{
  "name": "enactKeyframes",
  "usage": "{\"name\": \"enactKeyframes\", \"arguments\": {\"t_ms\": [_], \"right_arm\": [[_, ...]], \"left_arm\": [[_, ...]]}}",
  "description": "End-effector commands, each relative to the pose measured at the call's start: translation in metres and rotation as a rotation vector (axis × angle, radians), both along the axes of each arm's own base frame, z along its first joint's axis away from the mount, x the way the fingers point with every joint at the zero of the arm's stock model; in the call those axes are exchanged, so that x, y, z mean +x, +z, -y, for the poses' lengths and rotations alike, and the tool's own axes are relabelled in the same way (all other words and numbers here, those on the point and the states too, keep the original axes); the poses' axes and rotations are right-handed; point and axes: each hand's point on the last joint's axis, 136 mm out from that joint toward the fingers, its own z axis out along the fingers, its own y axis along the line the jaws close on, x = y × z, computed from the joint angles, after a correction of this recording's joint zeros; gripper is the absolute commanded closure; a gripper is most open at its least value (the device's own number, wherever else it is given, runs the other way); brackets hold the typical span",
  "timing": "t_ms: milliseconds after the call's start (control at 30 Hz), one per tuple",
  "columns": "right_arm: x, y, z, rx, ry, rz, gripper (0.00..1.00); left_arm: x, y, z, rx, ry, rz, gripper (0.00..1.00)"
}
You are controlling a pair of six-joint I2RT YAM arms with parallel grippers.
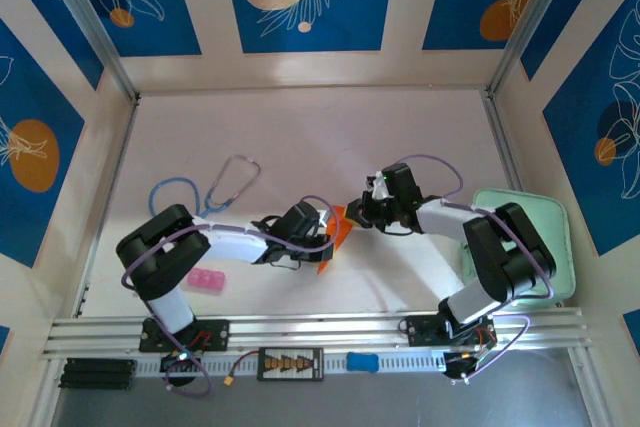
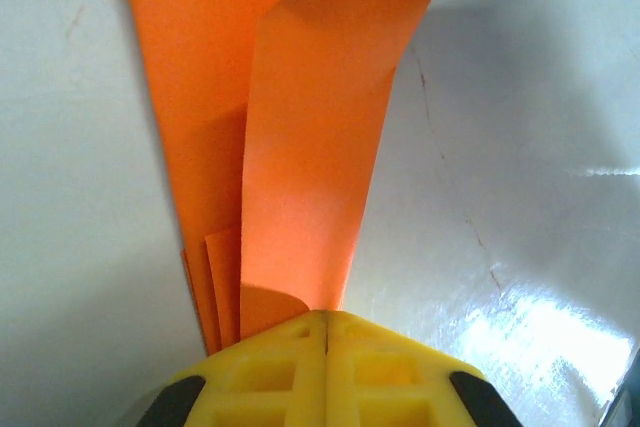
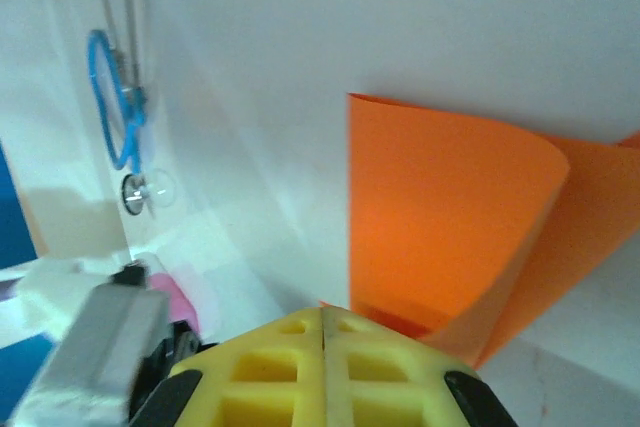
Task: Fold a paper plane with a square sheet of paper (pick it up from the middle)
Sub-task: Fold the wing for the fifth time at the center of the table.
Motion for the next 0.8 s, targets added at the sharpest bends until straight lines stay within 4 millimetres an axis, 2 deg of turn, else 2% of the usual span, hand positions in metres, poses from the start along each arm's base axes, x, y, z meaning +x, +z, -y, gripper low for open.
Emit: {"name": "enactKeyframes", "arguments": {"t_ms": [0,200,500,633,767], "right_arm": [[-0.021,0.003,-0.003,0.003,0.096,0.014,0.96],[-0.048,-0.011,-0.014,-0.020,0.179,0.015,0.97],[-0.047,-0.025,-0.034,-0.055,0.231,0.001,0.98],[-0.039,-0.044,-0.024,-0.113,0.182,-0.031,0.98],[-0.027,-0.063,-0.005,-0.141,0.100,-0.081,0.98]], "left_arm": [[-0.027,-0.042,-0.037,0.175,-0.006,-0.107,1.00],[-0.027,-0.041,-0.038,0.178,-0.006,-0.108,1.00],[-0.026,-0.041,-0.035,0.173,-0.011,-0.113,1.00],[-0.027,-0.042,-0.036,0.175,-0.010,-0.119,1.00],[-0.030,-0.045,-0.036,0.175,-0.018,-0.131,1.00]]}}
